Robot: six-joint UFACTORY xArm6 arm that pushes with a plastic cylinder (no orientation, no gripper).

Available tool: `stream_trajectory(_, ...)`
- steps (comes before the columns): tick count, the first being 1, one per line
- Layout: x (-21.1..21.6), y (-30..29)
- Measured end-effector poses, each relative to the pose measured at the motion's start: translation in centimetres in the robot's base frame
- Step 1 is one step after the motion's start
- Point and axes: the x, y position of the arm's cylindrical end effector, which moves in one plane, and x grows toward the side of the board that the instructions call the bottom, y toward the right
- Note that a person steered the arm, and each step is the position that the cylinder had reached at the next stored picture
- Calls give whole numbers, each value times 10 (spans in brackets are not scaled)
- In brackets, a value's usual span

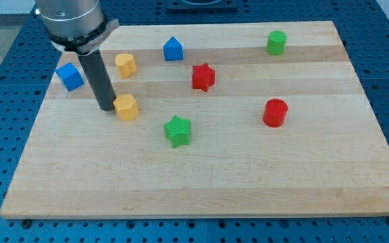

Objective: Push the yellow hexagon to the horizontal left of the green star

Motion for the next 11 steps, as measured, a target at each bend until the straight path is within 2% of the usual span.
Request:
stream_trajectory(1, -7, 0)
stream_trajectory(2, -36, 31)
stream_trajectory(3, -38, 80)
stream_trajectory(4, -7, 91)
stream_trajectory(5, 25, 60)
stream_trajectory(6, 24, 52)
stream_trajectory(8, -29, 77)
stream_trajectory(9, -22, 37)
stream_trajectory(10, 12, -14)
stream_trajectory(11, 28, -26)
